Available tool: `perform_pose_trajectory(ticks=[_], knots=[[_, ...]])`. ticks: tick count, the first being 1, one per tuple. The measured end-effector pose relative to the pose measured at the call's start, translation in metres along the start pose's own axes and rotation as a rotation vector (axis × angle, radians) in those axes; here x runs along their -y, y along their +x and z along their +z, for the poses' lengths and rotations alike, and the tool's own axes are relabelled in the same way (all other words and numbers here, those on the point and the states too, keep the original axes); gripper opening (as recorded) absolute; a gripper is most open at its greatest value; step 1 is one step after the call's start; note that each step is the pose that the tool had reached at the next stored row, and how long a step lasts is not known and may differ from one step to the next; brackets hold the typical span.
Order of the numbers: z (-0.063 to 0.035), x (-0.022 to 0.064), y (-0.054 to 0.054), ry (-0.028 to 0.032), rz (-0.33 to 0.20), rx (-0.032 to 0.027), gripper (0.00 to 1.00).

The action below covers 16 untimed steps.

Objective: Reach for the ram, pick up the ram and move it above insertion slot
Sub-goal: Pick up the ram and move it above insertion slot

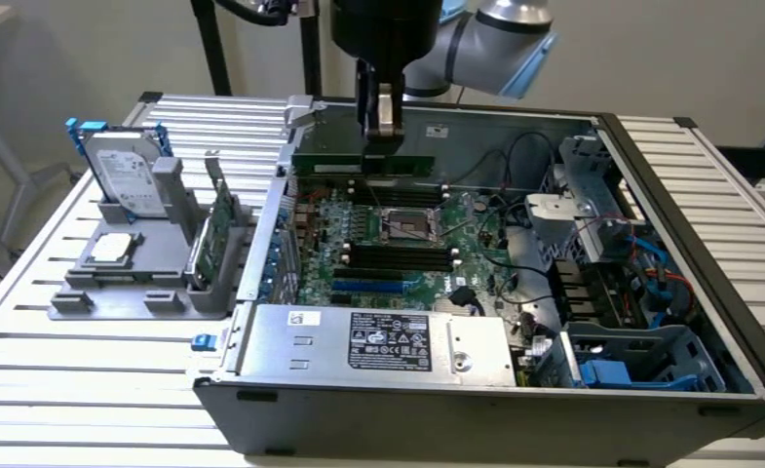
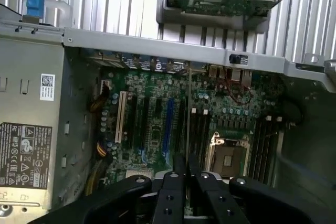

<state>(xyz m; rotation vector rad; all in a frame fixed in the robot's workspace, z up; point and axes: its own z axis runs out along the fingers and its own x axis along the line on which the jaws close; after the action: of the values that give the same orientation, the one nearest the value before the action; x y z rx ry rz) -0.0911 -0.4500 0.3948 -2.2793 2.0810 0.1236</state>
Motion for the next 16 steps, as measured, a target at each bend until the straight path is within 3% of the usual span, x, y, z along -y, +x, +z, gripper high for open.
perform_pose_trajectory(ticks=[16], knots=[[0.0137, 0.0448, -0.045, -0.0002, 0.0, -0.0023, 0.14]])
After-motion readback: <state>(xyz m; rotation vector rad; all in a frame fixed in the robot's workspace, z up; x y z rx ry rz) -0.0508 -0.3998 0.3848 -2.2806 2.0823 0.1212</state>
